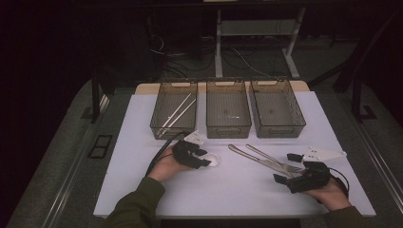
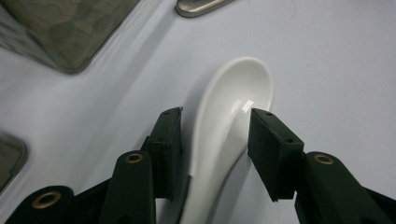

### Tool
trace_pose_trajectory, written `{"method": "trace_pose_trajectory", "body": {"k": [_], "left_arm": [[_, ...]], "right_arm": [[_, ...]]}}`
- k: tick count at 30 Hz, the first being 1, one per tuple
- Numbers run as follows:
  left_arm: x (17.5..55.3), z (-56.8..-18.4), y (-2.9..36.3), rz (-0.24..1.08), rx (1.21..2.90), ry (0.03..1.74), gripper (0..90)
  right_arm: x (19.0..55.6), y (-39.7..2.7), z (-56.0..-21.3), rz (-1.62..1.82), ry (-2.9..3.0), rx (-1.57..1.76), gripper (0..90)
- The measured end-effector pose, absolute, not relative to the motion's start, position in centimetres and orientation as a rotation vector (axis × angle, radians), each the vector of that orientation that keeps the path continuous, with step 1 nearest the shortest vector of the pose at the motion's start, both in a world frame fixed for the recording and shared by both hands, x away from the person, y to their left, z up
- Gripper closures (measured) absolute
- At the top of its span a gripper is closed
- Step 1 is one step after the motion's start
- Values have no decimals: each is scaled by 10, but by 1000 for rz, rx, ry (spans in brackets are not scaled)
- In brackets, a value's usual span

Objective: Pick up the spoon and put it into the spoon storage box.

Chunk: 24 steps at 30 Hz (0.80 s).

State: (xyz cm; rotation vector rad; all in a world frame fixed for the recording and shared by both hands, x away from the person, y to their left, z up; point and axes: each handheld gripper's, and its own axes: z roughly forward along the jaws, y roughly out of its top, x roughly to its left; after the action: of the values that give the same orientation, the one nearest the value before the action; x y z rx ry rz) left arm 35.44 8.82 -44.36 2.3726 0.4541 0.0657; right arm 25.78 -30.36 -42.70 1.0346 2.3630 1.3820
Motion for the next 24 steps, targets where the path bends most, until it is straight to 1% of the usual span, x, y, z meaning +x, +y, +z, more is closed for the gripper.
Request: {"method": "trace_pose_trajectory", "body": {"k": [4,7,11,24], "left_arm": [[351,-443,86,108,2397,423,555],[349,-442,85,123,2412,412,592],[348,-442,85,129,2410,403,630],[346,-439,86,129,2434,381,705]], "right_arm": [[258,-304,-427,1381,2364,1036,19],[258,-303,-427,1381,2363,1034,19],[258,-303,-427,1380,2362,1035,19],[258,-303,-427,1378,2364,1035,19]]}}
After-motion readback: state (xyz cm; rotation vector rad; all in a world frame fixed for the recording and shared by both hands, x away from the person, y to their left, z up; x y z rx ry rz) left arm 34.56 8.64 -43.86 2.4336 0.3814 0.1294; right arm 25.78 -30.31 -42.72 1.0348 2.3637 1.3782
